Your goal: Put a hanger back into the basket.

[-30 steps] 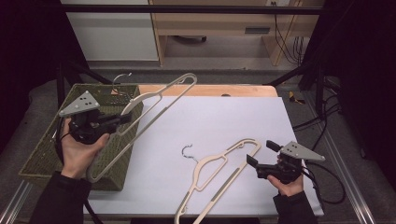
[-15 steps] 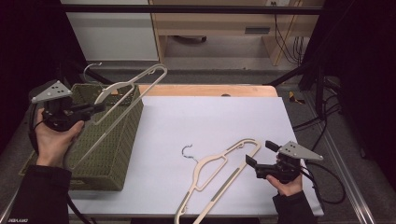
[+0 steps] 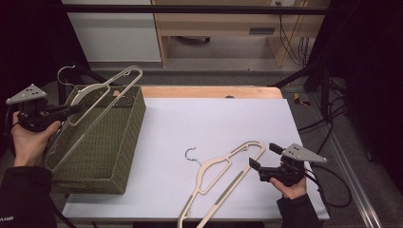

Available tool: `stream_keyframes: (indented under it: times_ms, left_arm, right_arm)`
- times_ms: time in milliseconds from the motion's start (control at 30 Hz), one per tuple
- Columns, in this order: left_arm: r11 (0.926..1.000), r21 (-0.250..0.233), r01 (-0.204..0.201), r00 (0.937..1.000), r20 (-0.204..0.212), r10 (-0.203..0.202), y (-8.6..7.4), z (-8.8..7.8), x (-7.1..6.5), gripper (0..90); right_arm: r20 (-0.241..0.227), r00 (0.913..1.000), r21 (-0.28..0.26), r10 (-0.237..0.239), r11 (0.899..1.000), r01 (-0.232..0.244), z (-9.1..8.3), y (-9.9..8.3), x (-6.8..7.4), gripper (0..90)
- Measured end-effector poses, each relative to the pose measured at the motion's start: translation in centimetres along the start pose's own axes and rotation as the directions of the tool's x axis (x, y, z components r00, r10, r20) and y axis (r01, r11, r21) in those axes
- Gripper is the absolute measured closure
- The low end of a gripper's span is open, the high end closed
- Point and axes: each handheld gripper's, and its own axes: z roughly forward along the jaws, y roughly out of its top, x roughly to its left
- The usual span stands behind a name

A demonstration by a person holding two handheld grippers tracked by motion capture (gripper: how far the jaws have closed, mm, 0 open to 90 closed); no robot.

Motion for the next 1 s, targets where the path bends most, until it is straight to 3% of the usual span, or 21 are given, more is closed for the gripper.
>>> stream_keyframes:
  times_ms: [367, 467, 633, 667, 700, 900, 1000]
  left_arm:
    - [0.9963, 0.085, -0.001, 0.9997, -0.022, 0.003, -2.3, 1.0, 2.2, 85.8]
    - [0.9960, 0.086, 0.022, 0.9998, 0.001, -0.022, -2.9, 1.0, 2.5, 85.8]
    - [0.9925, 0.121, 0.020, 0.9994, 0.027, -0.023, -3.4, 1.0, 2.6, 85.8]
    - [0.9914, 0.129, 0.018, 0.9981, 0.055, -0.025, -3.5, 1.2, 2.4, 85.8]
    - [0.9893, 0.145, 0.008, 0.9983, 0.056, -0.016, -3.6, 1.4, 2.2, 85.7]
    - [0.9840, 0.177, 0.017, 0.9992, 0.032, -0.023, -4.2, 2.5, 1.9, 85.5]
    - [0.9751, 0.220, 0.031, 0.9995, -0.001, -0.032, -5.2, 3.7, 1.7, 85.2]
  right_arm:
    - [0.002, 1.0000, 0.006, 0.002, 1.000, -0.002, 0.2, -0.1, 0.1, 6.3]
    - [0.001, 1.0000, 0.006, 0.002, 1.000, -0.002, 0.2, -0.1, 0.1, 6.3]
    - [0.002, 1.0000, 0.005, 0.001, 1.000, -0.001, 0.3, -0.1, 0.1, 6.3]
    - [0.001, 1.0000, 0.006, 0.001, 1.000, -0.001, 0.3, -0.1, 0.1, 6.3]
    - [0.000, 1.0000, 0.006, 0.003, 1.000, -0.003, 0.3, -0.1, 0.1, 6.3]
    - [0.000, 1.0000, 0.011, 0.000, 1.000, 0.000, 0.5, -0.2, 0.2, 6.3]
    - [-0.002, 1.0000, 0.012, 0.001, 1.000, -0.001, 0.5, -0.2, 0.2, 6.3]
